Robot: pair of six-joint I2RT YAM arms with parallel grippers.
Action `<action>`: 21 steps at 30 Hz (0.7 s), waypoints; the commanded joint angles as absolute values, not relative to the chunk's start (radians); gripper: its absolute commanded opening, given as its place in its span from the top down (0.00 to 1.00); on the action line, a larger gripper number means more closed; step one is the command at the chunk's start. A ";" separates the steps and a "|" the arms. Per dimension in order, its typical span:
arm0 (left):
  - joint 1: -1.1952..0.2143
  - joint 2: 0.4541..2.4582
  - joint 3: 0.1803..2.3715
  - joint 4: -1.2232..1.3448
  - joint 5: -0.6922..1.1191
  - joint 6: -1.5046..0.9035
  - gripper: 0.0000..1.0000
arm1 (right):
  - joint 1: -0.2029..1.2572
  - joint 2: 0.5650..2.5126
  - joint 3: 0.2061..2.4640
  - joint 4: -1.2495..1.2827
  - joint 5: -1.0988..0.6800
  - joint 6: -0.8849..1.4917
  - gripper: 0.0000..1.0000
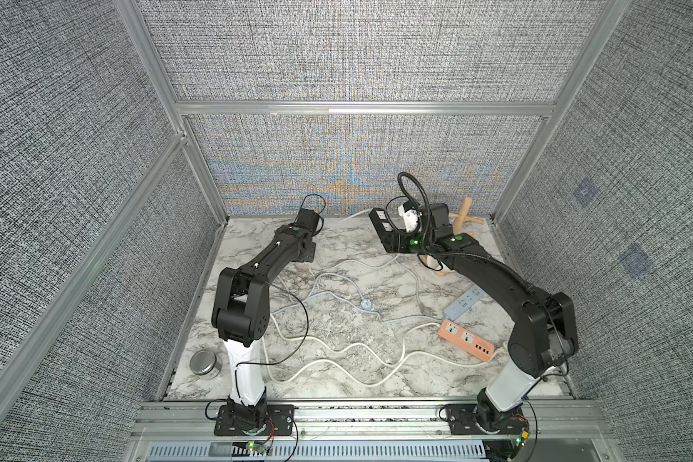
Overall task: Unwrap the cord wrapped around the power strip
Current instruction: Adjust the power cord at the center of the board.
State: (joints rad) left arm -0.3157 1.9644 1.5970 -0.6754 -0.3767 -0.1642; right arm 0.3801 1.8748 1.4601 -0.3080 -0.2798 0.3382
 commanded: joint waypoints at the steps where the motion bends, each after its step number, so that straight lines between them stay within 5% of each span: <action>1: -0.268 1.935 1.558 -0.684 -0.450 -0.149 1.00 | 0.372 1.895 1.483 -0.305 -0.212 0.319 1.00; 21: -0.027 1.961 1.507 -0.597 -0.440 -0.175 1.00 | 0.374 2.080 1.607 -0.451 0.078 0.325 1.00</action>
